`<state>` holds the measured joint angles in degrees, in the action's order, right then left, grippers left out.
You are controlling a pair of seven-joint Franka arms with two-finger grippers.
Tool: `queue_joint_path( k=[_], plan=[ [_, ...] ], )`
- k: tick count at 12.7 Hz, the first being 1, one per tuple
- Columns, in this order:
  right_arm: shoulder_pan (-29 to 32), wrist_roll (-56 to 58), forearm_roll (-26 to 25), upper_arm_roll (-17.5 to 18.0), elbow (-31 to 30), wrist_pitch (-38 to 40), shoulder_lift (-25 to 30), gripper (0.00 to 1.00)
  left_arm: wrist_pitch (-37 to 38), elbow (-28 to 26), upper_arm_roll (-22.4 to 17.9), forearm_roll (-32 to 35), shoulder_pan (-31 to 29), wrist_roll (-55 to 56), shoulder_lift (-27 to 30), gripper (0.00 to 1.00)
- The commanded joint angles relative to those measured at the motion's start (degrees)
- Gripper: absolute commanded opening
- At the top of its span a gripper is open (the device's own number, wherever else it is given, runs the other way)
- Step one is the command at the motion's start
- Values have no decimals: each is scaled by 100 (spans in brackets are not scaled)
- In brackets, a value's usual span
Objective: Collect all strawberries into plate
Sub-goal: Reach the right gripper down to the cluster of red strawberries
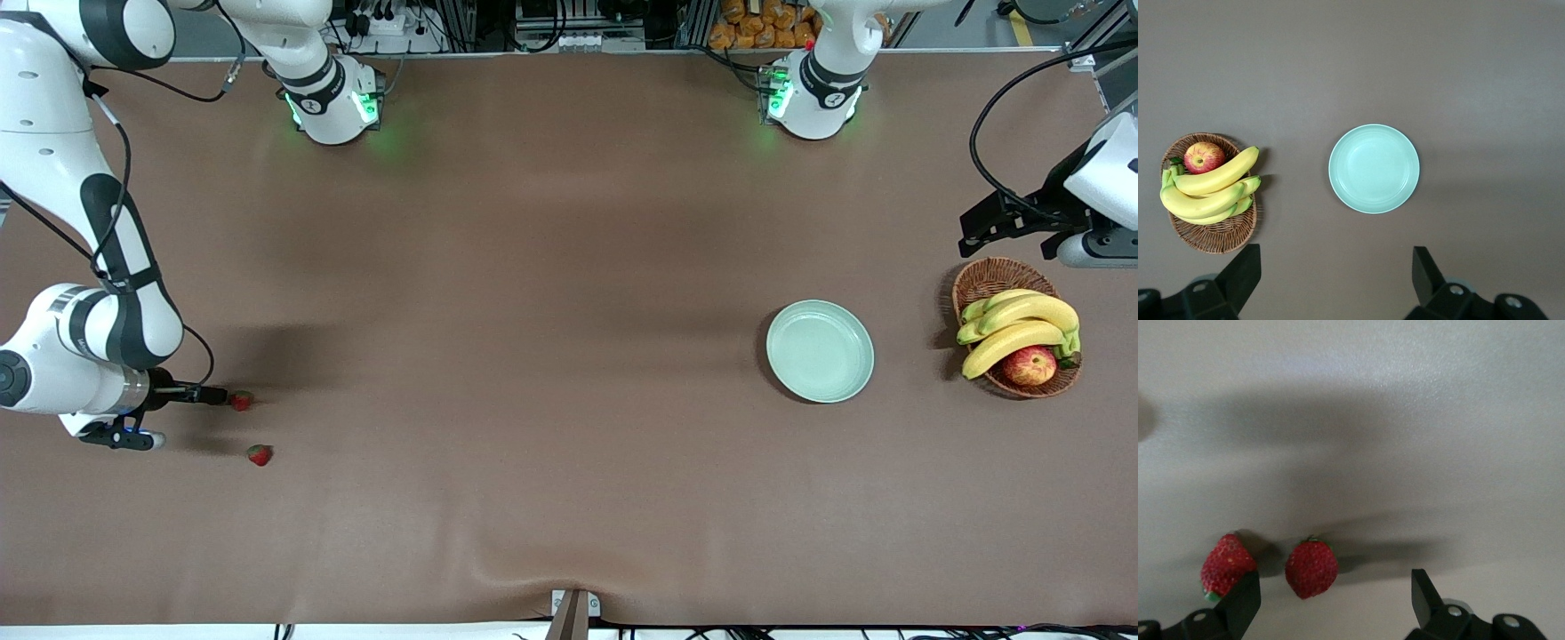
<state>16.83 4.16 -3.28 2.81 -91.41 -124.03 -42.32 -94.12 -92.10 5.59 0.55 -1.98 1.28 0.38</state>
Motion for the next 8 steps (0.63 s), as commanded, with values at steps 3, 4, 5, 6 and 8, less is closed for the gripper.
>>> queue_joint_path(
  k=[3, 4, 5, 6, 8],
  plan=[
    [137, 94, -103, 97, -70, -121, 5, 94, -36, -19, 21, -29, -4, -49, 14, 100],
    [128, 94, -103, 97, -70, -121, -4, 86, -27, -36, 21, -29, 4, -41, 14, 100],
    [128, 94, -94, 97, -70, -121, -13, 80, -19, -45, 21, -29, 5, -41, 32, 100],
    [128, 85, -94, 97, -79, -121, -21, 78, -10, -45, 21, -29, -4, -41, 41, 100],
    [128, 85, -77, 97, -79, -121, -39, 71, -10, -63, 29, -29, -4, -41, 49, 100]
  ],
)
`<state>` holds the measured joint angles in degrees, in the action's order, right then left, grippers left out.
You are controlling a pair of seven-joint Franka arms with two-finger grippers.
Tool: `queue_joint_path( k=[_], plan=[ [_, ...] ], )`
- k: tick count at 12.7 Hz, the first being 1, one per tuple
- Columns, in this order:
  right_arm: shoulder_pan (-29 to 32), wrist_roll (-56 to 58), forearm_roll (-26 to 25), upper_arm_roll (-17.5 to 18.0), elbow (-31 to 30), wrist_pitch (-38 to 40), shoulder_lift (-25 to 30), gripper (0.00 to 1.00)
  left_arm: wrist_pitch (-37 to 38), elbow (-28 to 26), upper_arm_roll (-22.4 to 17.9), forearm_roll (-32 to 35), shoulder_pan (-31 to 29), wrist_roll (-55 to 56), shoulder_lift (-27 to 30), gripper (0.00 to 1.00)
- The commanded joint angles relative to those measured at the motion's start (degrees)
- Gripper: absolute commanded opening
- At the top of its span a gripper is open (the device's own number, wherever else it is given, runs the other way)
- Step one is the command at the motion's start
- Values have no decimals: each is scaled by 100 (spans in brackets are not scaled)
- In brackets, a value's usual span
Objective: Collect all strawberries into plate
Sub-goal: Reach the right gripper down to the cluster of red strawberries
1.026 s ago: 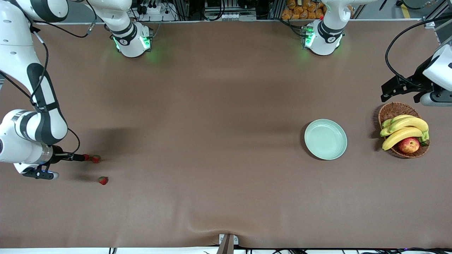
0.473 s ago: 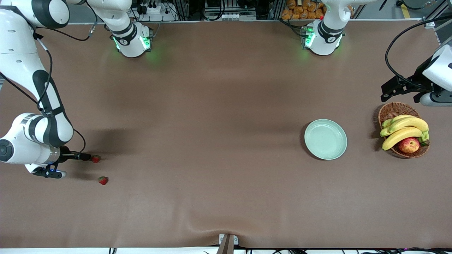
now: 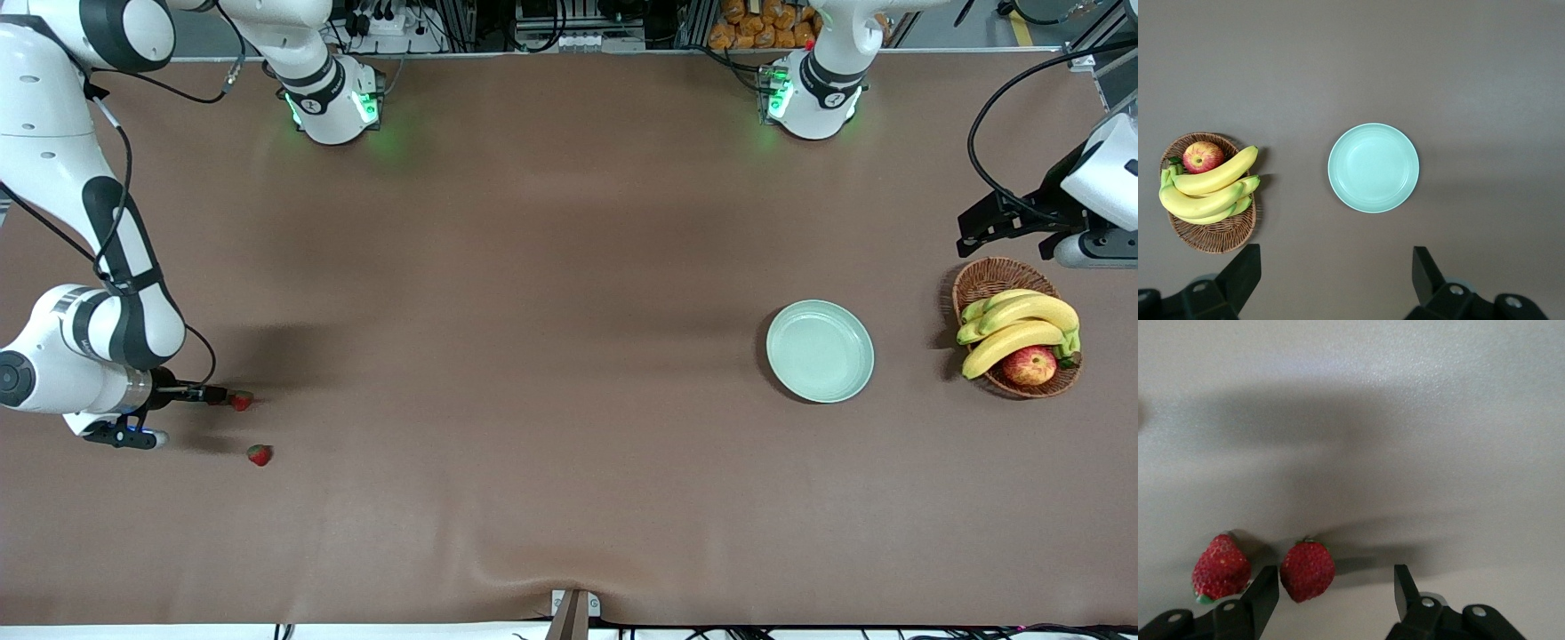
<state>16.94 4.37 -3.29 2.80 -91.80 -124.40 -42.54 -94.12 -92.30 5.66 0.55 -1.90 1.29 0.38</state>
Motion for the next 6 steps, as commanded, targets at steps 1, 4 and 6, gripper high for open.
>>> queue_joint_path(
  k=[1, 4, 6],
  plan=[
    [117, 64, -58, 98, -40, -84, -26, 62, -10, -42, 15, -29, -12, -41, 50, 100],
    [99, 11, -23, 98, -75, -75, -26, 23, 7, -42, 23, -29, -12, -32, 120, 100],
    [82, -6, -23, 98, -75, -58, -18, 9, 7, -42, 23, -38, -12, -32, 138, 100]
  ],
)
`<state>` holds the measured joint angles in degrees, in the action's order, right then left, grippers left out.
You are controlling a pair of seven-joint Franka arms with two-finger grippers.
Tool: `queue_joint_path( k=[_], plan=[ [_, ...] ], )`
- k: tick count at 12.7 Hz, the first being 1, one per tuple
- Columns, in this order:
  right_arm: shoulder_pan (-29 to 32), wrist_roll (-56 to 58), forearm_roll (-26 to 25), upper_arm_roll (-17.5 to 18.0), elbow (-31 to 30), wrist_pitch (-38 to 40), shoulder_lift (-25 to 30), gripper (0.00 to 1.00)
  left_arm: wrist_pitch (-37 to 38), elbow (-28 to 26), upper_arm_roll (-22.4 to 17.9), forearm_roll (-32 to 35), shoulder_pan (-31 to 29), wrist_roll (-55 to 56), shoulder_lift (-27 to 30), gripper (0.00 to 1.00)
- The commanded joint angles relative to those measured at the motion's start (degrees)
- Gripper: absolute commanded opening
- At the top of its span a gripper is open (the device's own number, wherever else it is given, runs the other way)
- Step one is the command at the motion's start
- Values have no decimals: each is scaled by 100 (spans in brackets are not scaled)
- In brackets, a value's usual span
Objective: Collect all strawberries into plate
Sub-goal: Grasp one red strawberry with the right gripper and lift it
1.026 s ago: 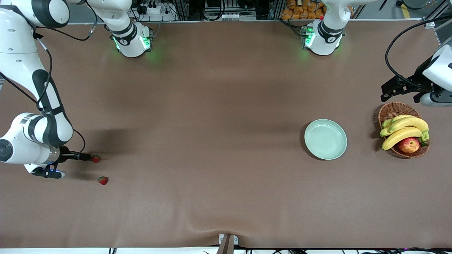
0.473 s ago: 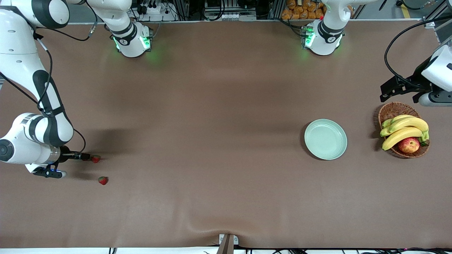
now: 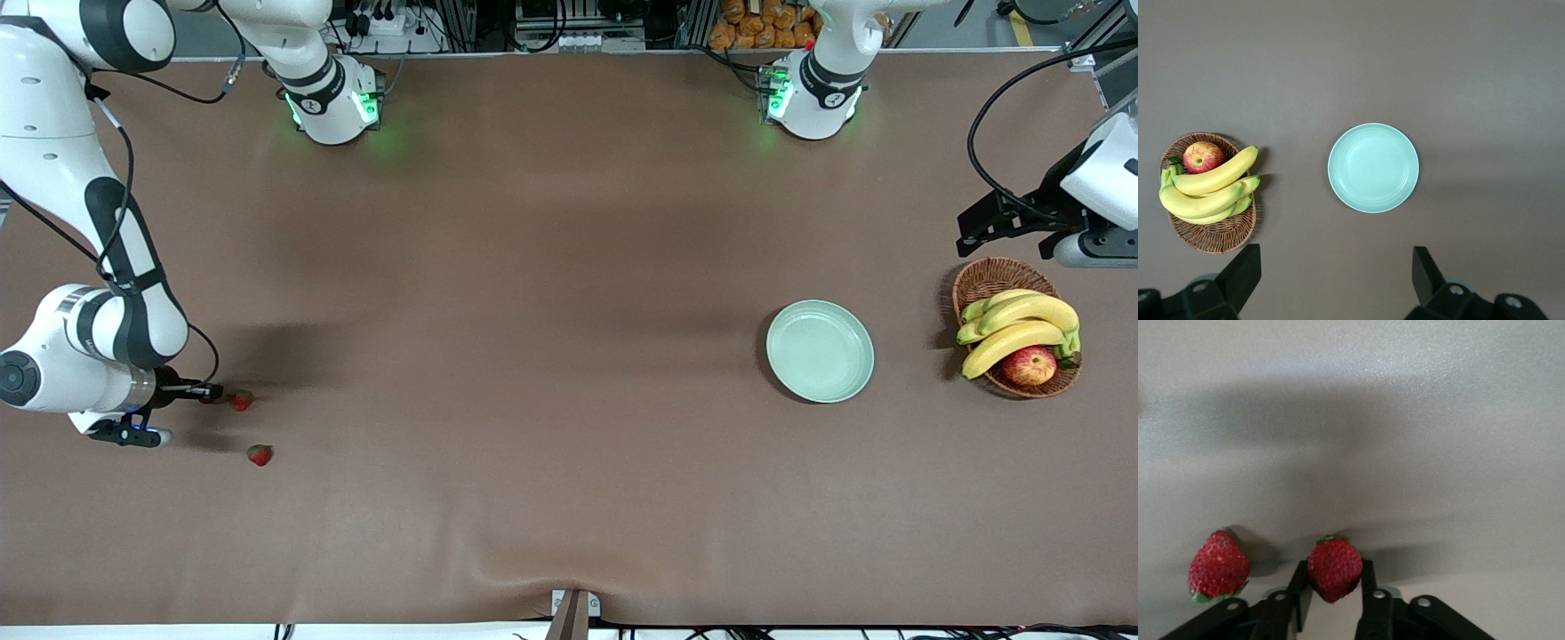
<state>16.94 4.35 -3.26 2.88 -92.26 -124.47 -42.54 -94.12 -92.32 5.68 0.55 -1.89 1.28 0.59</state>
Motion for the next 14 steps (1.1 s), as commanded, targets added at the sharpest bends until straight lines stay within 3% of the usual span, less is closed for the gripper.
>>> queue_joint_path(
  k=[1, 4, 7, 12, 14],
  plan=[
    [64, 5, -26, 90, -20, -43, -17, 8, 7, -49, 21, -38, -13, -23, 108, 100],
    [11, 49, -26, 124, 23, 80, 245, 7, 7, -84, 21, -38, -4, 12, 125, 100],
    [-242, 58, -35, 405, 50, 729, 982, 7, 7, -93, 21, -38, -4, 12, 117, 100],
    [-936, -397, -26, 1652, 50, 1337, 1916, 7, -1, -85, 21, -38, -4, 21, 117, 100],
    [-1523, -680, -43, 1838, 120, 1215, 1890, 6, -1, -85, 21, -38, -4, 21, 99, 100]
  ],
)
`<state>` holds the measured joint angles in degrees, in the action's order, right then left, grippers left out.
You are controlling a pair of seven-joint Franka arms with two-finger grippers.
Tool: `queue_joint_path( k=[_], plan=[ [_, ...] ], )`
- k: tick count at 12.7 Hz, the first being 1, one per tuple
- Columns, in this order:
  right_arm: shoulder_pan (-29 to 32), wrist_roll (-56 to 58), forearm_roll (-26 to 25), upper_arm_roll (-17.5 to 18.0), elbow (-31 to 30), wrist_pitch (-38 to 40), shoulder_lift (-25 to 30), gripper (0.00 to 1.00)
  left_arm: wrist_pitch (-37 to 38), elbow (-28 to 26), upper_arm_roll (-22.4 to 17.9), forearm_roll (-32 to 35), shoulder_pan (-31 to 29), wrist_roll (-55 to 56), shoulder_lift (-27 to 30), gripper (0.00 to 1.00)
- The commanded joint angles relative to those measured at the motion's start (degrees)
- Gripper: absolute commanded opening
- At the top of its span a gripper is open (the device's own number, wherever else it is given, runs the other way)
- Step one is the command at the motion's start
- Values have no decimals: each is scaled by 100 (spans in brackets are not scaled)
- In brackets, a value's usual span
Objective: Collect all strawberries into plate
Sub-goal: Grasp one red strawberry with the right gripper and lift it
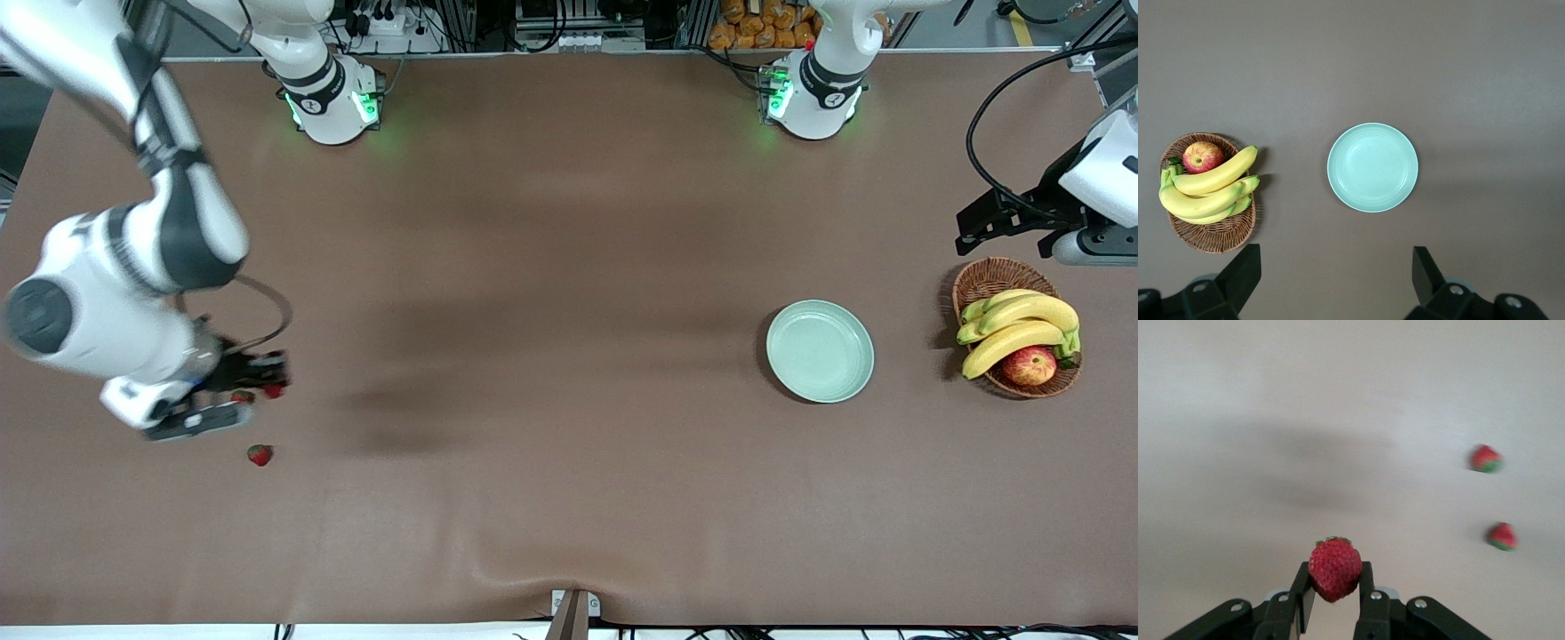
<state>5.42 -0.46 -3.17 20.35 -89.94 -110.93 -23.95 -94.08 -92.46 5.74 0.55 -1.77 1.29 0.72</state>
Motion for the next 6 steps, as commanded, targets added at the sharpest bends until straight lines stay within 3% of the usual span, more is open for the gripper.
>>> queue_joint_path(
  k=[1, 6],
  plan=[
    [-697, -331, -69, 92, -85, -192, -4, 6, -22, -62, 24, -29, -7, 21, 77, 100],
    [-1982, -1691, -131, 83, -85, -982, -540, 6, -40, -44, 217, -29, -16, 38, 59, 100]
  ],
)
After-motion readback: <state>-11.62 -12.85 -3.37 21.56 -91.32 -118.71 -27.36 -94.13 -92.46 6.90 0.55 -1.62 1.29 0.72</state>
